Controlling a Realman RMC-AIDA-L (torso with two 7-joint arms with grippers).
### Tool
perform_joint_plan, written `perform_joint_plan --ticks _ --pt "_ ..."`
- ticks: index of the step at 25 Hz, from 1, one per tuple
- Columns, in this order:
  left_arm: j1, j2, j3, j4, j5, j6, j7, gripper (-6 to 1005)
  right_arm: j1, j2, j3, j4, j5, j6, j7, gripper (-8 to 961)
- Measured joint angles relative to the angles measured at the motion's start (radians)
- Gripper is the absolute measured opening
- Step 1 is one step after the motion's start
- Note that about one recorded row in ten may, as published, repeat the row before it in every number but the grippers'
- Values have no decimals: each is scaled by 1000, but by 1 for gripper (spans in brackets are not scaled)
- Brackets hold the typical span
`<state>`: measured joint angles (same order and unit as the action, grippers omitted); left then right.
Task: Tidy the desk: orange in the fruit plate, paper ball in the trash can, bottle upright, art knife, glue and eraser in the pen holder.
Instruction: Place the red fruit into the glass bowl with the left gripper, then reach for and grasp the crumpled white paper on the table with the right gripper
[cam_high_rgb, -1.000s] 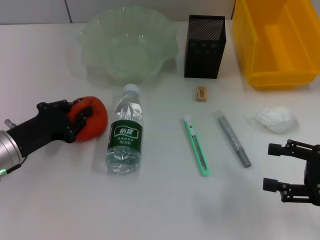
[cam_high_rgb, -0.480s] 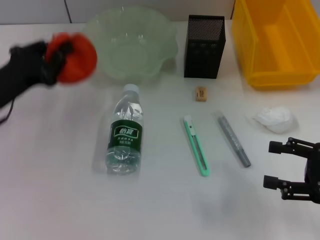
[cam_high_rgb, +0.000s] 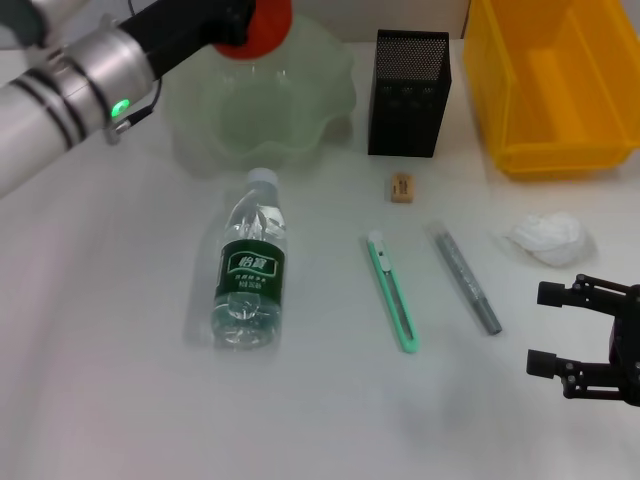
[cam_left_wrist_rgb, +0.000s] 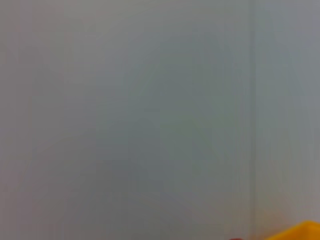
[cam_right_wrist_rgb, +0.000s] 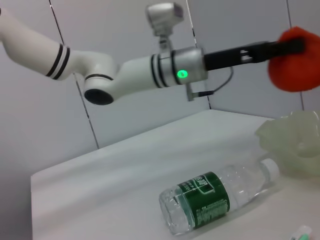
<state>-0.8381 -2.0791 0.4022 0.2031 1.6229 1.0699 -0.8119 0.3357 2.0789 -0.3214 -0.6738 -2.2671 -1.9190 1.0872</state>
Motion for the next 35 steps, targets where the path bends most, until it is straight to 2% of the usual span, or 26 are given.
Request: perform_joint_plan --ticks 1,2,4,10,13,16,18,19,20,21,22,24,25,26,28,29,30,31,33,34,35 --pt "0 0 0 0 0 0 0 99 0 0 0 0 0 0 0 840" --pt "-41 -1 -5 -55 -70 -94 63 91 0 0 -1 0 0 0 2 840" --pt "-53 -2 -5 -73 -86 -121 91 75 1 0 -2 0 0 0 6 840" --pt "-68 -1 -5 -101 -100 -162 138 169 -1 0 0 0 -2 0 8 839" --pt "-62 -1 2 -100 -97 -143 130 326 -1 0 3 0 -2 3 8 839" --pt "-40 2 47 -84 -91 -98 93 485 -2 0 13 -1 3 22 16 839" --pt "7 5 115 -48 -91 -19 57 591 -1 -1 28 -16 10 22 56 839" --pt "60 7 175 -4 -91 60 35 612 0 -2 35 -32 17 15 85 839" --pt "142 9 245 60 -92 157 10 633 2 -4 40 -56 27 1 126 839" --pt "142 9 245 60 -92 157 10 654 2 -5 43 -90 37 -18 171 839" --pt "191 9 280 96 -92 208 -3 675 3 -7 43 -126 46 -35 212 839" --pt "290 13 341 159 -91 292 -21 716 10 -5 36 -260 55 -64 362 839" --pt "324 14 361 181 -90 320 -26 737 23 -2 10 -417 46 -68 538 839" --pt "362 15 381 207 -91 352 -31 758 23 -2 10 -417 46 -68 538 839" --pt "439 16 401 247 -91 403 -37 800 47 -2 -66 -616 8 -63 768 839" --pt "455 16 402 252 -92 410 -38 821 58 -3 -112 -707 -26 -61 861 839" --pt "494 15 399 256 -96 422 -37 826 89 -4 -218 -864 -130 -47 1018 838" --pt "494 15 399 256 -96 422 -37 830 89 -4 -218 -864 -130 -47 1018 838" --pt "512 13 393 251 -98 419 -34 839 131 -3 -350 -988 -279 -23 1161 838" --pt "517 12 392 247 -99 416 -33 844 144 -3 -385 -1002 -312 -13 1196 838" --pt "524 11 392 238 -99 410 -32 843 190 -2 -491 -1011 -403 15 1292 838"
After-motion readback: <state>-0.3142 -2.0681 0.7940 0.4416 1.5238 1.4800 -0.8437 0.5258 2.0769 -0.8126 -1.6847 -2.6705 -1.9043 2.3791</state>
